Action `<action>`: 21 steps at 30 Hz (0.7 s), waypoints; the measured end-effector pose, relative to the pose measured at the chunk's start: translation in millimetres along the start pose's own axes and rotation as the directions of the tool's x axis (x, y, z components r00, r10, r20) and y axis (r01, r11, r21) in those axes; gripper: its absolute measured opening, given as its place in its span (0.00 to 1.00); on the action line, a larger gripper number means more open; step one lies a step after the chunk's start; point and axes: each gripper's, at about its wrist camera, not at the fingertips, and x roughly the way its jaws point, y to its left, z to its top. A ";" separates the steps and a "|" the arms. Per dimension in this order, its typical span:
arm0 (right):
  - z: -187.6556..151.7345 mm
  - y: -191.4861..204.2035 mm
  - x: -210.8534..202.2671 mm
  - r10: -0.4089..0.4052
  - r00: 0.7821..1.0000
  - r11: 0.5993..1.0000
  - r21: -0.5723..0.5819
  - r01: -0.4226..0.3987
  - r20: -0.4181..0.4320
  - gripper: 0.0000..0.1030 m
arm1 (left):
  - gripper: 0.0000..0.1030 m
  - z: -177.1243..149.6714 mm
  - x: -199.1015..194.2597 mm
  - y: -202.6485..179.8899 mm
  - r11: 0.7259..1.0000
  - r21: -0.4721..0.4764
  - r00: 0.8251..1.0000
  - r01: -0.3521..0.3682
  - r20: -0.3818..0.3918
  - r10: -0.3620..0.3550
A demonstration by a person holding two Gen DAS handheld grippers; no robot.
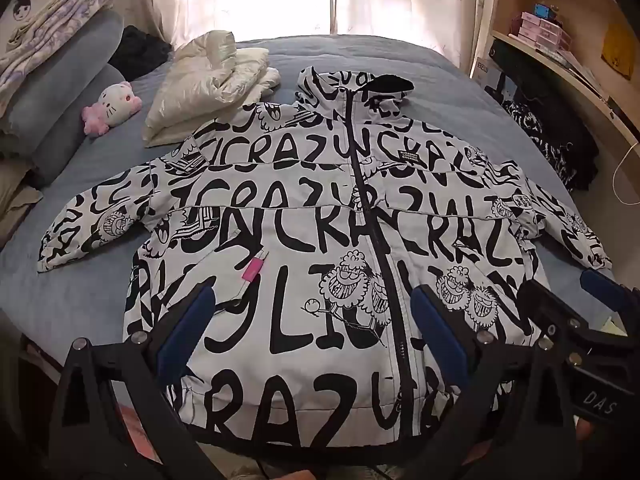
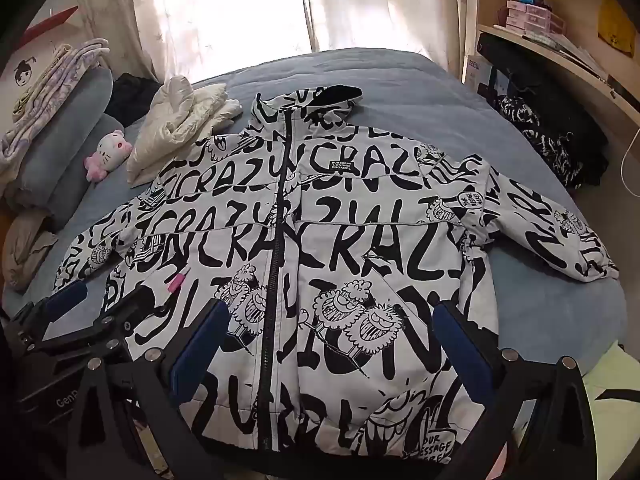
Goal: Fold large clothes
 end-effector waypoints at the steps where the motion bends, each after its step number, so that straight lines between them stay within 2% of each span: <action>1: -0.2 -0.3 0.1 0.008 1.000 1.000 0.005 -0.008 -0.004 1.00 | 0.95 -0.1 -0.6 0.2 1.000 -0.001 1.000 0.002 0.000 -0.002; 9: -2.2 -0.5 -0.4 0.014 1.000 1.000 0.010 -0.014 -0.003 1.00 | 0.95 0.7 -0.2 -1.3 1.000 0.000 1.000 -0.025 -0.001 0.025; 10: -2.4 -0.5 -0.6 0.013 1.000 1.000 0.010 -0.012 -0.002 1.00 | 0.95 1.3 -5.6 2.9 1.000 0.003 1.000 -0.009 -0.007 0.009; 21: -1.7 1.1 -3.6 -0.004 1.000 1.000 0.009 0.004 0.005 1.00 | 0.94 2.0 -11.5 3.4 1.000 -0.001 1.000 -0.009 -0.005 0.009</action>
